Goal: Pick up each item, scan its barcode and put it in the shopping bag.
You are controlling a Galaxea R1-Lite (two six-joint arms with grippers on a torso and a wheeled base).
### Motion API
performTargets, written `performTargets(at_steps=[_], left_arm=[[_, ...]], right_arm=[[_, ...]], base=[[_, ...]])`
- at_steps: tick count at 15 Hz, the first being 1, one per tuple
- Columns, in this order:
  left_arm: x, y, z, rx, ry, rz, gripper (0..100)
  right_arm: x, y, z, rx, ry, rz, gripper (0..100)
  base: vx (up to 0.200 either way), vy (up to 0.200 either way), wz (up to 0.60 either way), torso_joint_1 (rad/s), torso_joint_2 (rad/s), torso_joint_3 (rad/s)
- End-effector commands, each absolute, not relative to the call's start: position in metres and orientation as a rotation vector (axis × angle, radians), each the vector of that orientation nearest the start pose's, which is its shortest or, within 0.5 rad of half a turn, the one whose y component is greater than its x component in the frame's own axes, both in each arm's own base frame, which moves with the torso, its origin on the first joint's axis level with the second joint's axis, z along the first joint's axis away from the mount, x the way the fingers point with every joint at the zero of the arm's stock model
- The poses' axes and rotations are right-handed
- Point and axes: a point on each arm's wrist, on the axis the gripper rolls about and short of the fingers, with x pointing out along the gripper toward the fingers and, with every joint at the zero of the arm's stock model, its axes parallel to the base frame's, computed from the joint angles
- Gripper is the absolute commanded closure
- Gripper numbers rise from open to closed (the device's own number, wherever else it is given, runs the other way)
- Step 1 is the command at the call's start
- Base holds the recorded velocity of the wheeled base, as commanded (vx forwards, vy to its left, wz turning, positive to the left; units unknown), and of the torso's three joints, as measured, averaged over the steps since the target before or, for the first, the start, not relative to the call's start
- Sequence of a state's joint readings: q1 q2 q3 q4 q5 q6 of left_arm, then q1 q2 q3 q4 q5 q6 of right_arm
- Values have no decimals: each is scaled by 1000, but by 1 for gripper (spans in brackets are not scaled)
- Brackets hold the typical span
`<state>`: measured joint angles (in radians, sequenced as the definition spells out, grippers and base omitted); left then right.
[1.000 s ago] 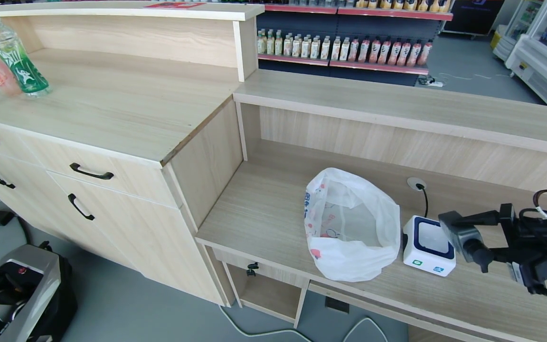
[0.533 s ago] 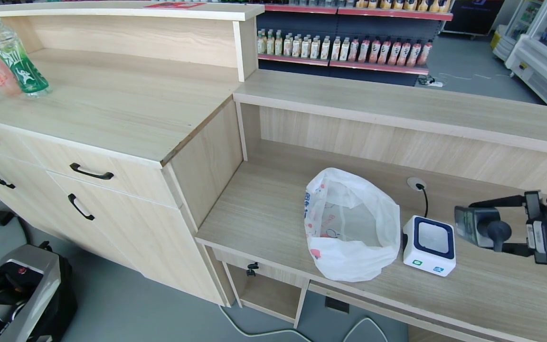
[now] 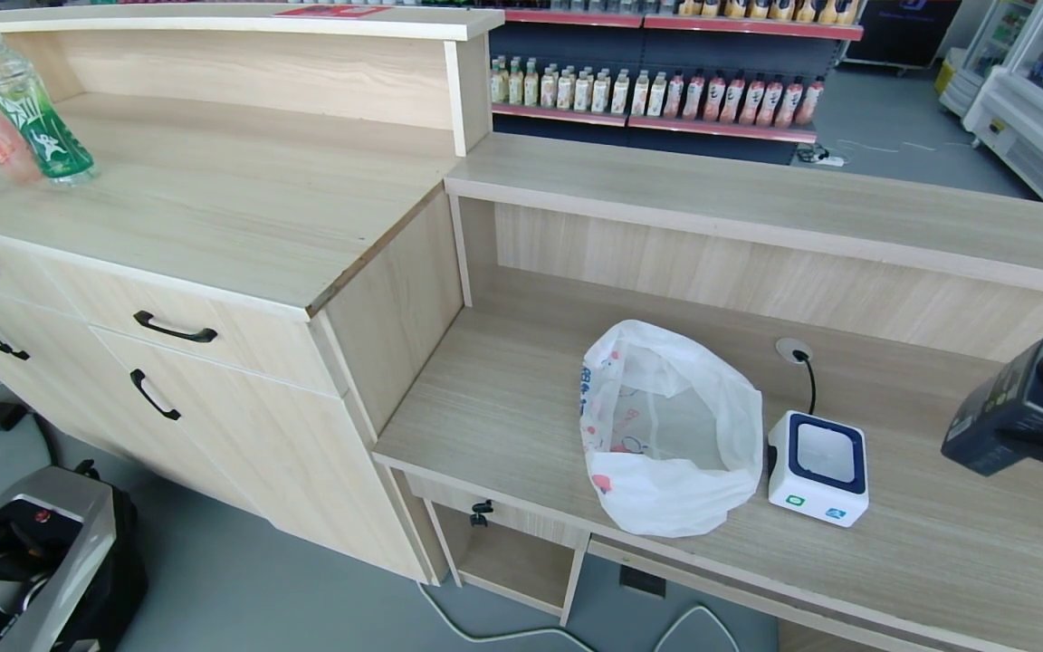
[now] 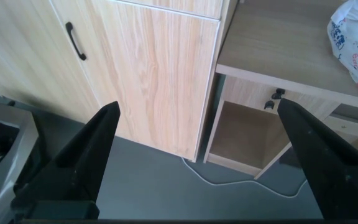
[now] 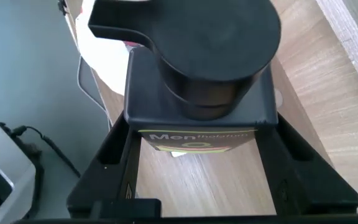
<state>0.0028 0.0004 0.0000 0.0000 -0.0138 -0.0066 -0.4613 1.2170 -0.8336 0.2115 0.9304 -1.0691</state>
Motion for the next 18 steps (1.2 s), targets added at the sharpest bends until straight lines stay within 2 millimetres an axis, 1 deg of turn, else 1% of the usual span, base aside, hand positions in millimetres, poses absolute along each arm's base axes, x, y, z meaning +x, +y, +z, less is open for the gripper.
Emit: performTargets(at_steps=[1,3,5,6,7,8,9,10,12,14,15,16,18], left_arm=[[-23,0,75,-6,0,-11,0],[-23,0,75,-8,0,-11,0],[-23,0,75,-6,0,-11,0],[-23,0,75,-8,0,-11,0],[-23,0,75,-8,0,-11,0],[-23,0,75,-8,0,-11,0],[-23,0,75,-6,0,-11,0],[-23,0,75,-6,0,-12,0],[-23,0,75,-8,0,-12,0],[-23,0,75,-6,0,-11,0],[-23,0,75,-6,0,-12,0],[-23,0,75,-8,0,-11,0],[-23,0,75,-6,0,-11,0]], right_arm=[[135,-50,239,-655,143,594,100],[123,-45,241,-493,199,567,100],[118,-42,246,-341,233,524,100],[116,-41,251,-222,284,431,100],[114,-42,252,-113,330,329,100],[114,-42,252,-45,360,262,100],[114,-41,254,-12,393,124,100],[114,-40,254,-18,404,31,100],[117,-39,257,-42,406,-329,100],[113,-36,246,-105,458,-545,100],[109,-34,240,-150,485,-598,100],[106,-33,237,-189,494,-614,100],[105,-32,237,-220,494,-600,100]], base=[[0,0,0,0,0,0],[0,0,0,0,0,0],[0,0,0,0,0,0],[0,0,0,0,0,0],[0,0,0,0,0,0],[0,0,0,0,0,0],[0,0,0,0,0,0],[0,0,0,0,0,0],[0,0,0,0,0,0],[0,0,0,0,0,0],[0,0,0,0,0,0],[0,0,0,0,0,0],[0,0,0,0,0,0]])
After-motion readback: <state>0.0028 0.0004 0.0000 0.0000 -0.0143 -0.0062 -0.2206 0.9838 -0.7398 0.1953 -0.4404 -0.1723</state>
